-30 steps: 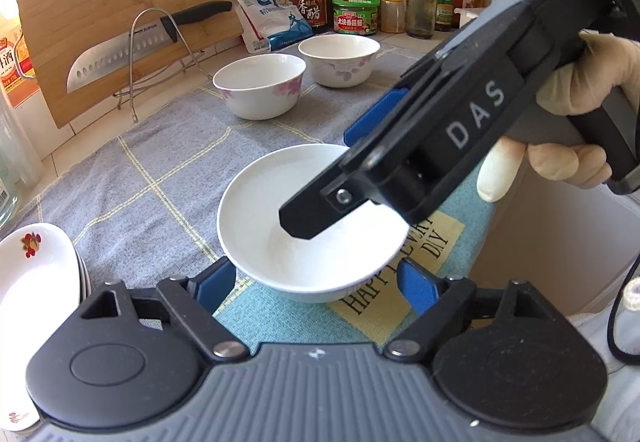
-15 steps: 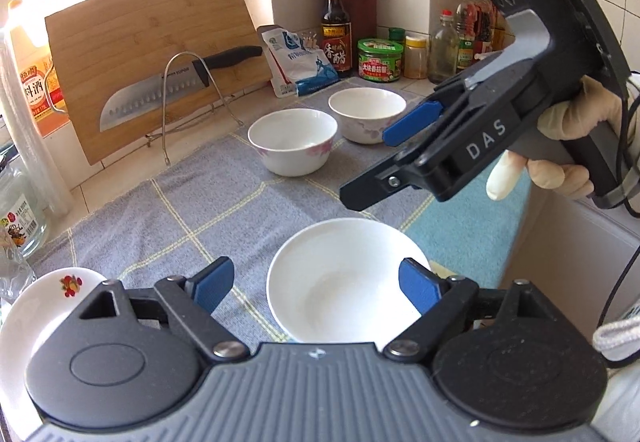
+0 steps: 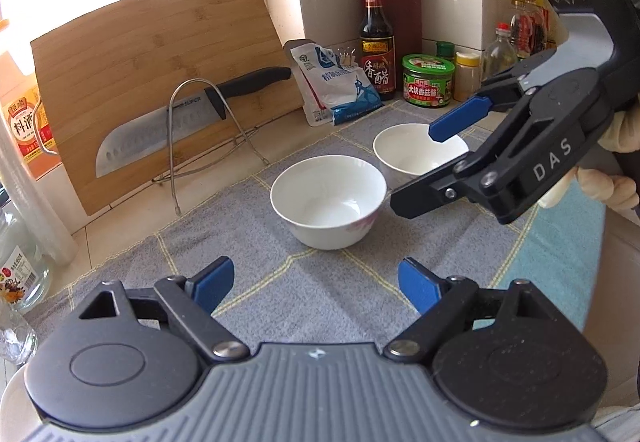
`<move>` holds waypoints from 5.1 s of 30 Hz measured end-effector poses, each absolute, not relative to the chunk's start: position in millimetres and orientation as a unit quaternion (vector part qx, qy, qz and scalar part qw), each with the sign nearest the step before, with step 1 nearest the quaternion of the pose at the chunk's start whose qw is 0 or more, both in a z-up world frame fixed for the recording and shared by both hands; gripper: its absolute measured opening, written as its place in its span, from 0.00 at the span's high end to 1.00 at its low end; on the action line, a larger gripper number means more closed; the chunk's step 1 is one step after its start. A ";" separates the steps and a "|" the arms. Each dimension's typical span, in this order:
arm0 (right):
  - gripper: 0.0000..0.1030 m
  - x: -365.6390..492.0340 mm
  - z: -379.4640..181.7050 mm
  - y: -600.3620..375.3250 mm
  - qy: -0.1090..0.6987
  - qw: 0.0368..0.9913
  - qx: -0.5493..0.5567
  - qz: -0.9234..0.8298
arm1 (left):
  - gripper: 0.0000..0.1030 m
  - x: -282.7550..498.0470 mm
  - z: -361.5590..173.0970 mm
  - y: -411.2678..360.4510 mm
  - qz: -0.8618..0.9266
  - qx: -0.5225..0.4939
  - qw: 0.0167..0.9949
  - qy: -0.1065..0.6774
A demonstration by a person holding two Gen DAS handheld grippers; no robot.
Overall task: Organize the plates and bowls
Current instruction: 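Move the right tool to the rim of another white bowl and close, then lift the second bowl with the right tool over the placed bowl, then lower the held bowl into the placed bowl with the right tool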
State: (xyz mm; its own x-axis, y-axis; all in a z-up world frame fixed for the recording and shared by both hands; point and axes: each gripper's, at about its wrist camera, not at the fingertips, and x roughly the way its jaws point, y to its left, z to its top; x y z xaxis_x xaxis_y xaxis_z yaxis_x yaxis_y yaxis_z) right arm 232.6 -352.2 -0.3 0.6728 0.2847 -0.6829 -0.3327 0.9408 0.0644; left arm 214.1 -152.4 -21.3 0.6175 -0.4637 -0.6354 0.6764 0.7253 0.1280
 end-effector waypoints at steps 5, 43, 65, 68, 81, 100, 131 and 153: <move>0.00 258.5 -4.9 -365.8 0.371 0.909 -0.032 0.189 | 0.13 230.6 -32.0 -177.7 -0.317 0.186 0.879 0.304; 0.21 346.4 -47.4 -371.2 0.435 0.860 -0.007 0.266 | 0.18 296.5 -66.9 -216.8 -0.323 0.177 0.859 0.356; 0.22 338.7 -32.9 -368.9 0.438 0.859 0.013 0.266 | 0.19 290.3 -54.8 -210.2 -0.329 0.174 0.858 0.353; 0.22 332.4 -24.9 -364.6 0.431 0.861 0.012 0.268 | 0.19 283.3 -47.6 -205.9 -0.327 0.175 0.860 0.351; 0.22 286.2 5.1 -331.4 0.415 0.868 0.021 0.272 | 0.19 242.6 -17.9 -163.6 -0.335 0.173 0.864 0.335; 0.22 197.1 16.0 -265.0 0.414 0.870 0.024 0.266 | 0.19 165.0 -4.2 -95.9 -0.347 0.175 0.860 0.330; 0.22 159.1 -16.3 -251.0 0.452 0.862 0.060 0.220 | 0.19 140.4 -28.9 -77.0 -0.389 0.180 0.827 0.364; 0.22 162.0 -20.0 -249.1 0.455 0.862 0.054 0.218 | 0.18 143.2 -34.1 -77.9 -0.387 0.174 0.826 0.371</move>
